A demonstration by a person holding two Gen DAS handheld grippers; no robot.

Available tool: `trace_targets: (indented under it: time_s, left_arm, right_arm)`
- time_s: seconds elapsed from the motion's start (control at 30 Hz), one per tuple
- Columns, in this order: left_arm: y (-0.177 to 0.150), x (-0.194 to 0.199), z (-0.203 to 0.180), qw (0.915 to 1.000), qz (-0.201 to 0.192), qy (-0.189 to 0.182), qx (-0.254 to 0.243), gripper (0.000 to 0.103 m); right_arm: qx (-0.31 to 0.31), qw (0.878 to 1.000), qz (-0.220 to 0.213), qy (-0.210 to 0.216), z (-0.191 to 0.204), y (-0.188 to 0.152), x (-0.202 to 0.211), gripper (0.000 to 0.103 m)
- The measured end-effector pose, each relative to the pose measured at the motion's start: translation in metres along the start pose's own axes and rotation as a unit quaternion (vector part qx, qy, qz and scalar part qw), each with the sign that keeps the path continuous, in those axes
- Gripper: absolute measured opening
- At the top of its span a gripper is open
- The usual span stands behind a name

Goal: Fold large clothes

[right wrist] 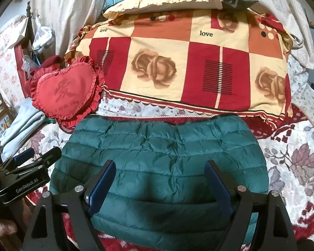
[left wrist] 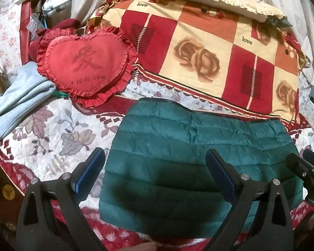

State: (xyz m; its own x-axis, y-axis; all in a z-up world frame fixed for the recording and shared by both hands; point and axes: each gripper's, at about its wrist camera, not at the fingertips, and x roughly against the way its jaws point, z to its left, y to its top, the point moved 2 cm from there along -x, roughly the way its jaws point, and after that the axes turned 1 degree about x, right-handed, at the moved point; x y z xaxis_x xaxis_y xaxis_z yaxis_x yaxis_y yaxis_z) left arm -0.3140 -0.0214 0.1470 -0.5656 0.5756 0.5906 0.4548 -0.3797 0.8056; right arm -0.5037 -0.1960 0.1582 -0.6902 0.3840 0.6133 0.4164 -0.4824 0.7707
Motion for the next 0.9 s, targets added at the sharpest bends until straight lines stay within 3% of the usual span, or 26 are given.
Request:
trace_targets:
  time_s: [0.9]
  left_arm:
    - [-0.0027, 0.0033, -0.0075, 0.9999, -0.005, -0.001, -0.011, 0.097]
  right_arm:
    - [0.014, 1.000, 0.009, -0.015, 0.0031, -0.0016, -0.0004, 0.085]
